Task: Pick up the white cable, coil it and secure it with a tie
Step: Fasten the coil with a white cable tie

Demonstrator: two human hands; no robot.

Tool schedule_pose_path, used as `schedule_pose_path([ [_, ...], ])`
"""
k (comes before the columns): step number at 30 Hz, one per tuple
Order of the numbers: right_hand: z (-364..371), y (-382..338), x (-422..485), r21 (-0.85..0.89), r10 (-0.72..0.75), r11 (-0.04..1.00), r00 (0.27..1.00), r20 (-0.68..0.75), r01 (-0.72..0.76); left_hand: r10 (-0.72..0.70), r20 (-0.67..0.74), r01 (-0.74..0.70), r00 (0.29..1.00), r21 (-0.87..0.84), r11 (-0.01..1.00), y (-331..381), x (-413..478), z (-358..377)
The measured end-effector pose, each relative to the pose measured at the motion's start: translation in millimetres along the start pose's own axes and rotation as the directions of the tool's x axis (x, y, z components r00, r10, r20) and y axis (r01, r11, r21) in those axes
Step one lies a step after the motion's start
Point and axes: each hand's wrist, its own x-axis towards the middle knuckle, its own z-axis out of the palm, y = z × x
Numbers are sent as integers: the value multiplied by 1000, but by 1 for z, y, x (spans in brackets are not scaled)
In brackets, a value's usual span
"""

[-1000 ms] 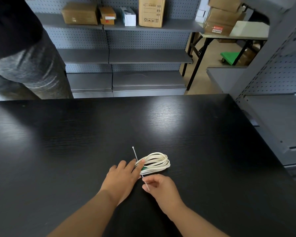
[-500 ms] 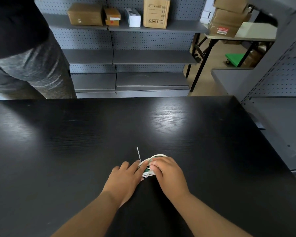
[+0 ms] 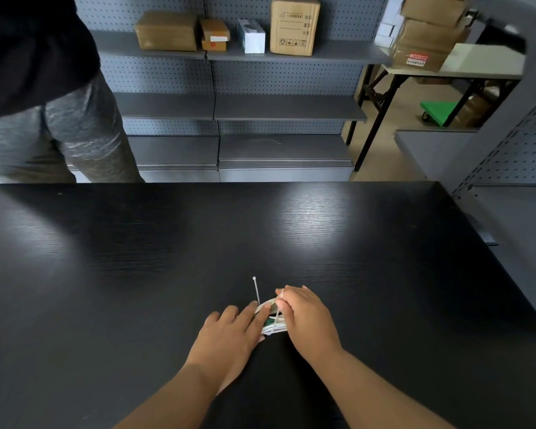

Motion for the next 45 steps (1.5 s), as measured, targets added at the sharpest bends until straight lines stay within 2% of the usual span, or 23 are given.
schedule_pose_path([
  [9,3,-4,0,42,34,999,993,-112,-29,-21,-124,15,992,-44,999,1,-1,6],
  [18,5,-5,0,12,13,1000,990,-144,-11,-54,-25,47,998,-236,971,2,-4,-11],
  [22,5,-7,-1,13,12,1000,989,-146,-10,-193,54,200,980,-351,915,3,3,-26],
  [23,5,-7,-1,13,14,1000,990,-140,-12,-248,88,262,965,-388,883,3,7,-28],
  [25,5,-7,-2,12,23,1000,992,-123,-21,-395,192,436,898,-492,753,2,18,-25],
  [28,5,-8,-2,16,25,1000,993,-118,-23,-612,308,665,729,-534,522,-2,39,-19],
  [30,5,-8,-2,21,29,999,992,-119,-27,-658,410,752,632,-528,393,-5,52,-16],
  [32,5,-8,-2,28,31,999,991,-129,-27,-667,491,806,561,-506,306,-6,60,-12],
  [36,6,-6,-2,40,36,999,992,-120,-32,-676,562,867,477,-425,258,-4,68,-11],
  [39,7,-6,-3,36,28,999,991,-135,-23,-686,583,899,435,-326,293,0,74,-13],
  [42,8,-4,-4,41,15,999,989,-147,-9,-690,568,894,449,-275,354,5,77,-14],
  [45,9,-3,-3,42,14,999,989,-145,-8,-691,558,888,460,-280,365,5,77,-11],
])
